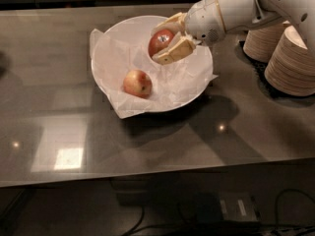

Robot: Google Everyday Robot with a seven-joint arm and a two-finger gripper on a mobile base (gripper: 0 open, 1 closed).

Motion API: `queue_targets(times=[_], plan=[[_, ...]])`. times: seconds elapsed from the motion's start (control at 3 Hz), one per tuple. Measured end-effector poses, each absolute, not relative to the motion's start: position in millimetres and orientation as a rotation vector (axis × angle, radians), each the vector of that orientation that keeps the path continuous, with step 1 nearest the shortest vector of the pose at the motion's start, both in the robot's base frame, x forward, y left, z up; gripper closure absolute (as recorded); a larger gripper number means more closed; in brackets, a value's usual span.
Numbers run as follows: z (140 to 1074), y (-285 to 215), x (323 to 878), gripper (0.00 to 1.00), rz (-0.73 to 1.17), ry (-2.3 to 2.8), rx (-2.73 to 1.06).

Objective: Pick apple from white bowl

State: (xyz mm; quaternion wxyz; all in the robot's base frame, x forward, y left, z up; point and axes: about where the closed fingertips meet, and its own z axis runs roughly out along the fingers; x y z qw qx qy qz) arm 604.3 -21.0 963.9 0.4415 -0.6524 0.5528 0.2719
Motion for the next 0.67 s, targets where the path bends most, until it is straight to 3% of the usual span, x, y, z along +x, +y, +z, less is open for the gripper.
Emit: queue_targets(times=[0.67], plan=[[976.4,-21.7,590.8,1.0,0.801,1.324,-1.596]])
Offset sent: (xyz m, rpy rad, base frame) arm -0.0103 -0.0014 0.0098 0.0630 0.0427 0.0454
